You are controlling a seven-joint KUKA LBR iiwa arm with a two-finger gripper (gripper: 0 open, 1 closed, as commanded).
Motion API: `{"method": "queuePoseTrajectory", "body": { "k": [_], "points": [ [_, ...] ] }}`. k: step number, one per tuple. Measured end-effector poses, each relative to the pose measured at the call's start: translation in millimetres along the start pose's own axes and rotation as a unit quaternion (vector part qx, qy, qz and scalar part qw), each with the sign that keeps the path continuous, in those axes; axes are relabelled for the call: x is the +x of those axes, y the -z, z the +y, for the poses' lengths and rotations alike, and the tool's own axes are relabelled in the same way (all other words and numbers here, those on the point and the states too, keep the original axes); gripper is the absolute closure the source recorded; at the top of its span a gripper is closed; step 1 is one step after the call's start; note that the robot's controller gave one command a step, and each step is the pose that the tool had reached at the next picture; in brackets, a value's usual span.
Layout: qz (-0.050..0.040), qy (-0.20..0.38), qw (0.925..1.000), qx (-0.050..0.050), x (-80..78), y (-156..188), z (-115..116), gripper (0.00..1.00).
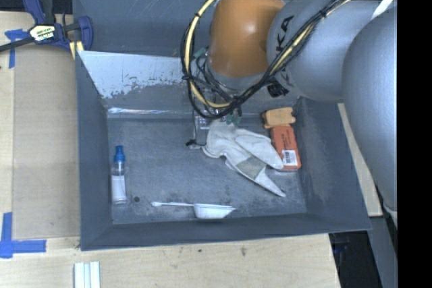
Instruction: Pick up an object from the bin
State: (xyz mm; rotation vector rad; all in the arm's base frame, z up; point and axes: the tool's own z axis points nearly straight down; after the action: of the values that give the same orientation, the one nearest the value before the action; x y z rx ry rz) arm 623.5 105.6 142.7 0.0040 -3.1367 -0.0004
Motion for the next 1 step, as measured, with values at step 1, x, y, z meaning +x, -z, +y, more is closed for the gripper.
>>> {"method": "queuePoseTrajectory", "body": {
  "k": [1],
  "points": [
    [-0.0039, -0.001, 1.0000, 0.000, -1.7, 5.2, -0.4, 0.00]
  ]
}}
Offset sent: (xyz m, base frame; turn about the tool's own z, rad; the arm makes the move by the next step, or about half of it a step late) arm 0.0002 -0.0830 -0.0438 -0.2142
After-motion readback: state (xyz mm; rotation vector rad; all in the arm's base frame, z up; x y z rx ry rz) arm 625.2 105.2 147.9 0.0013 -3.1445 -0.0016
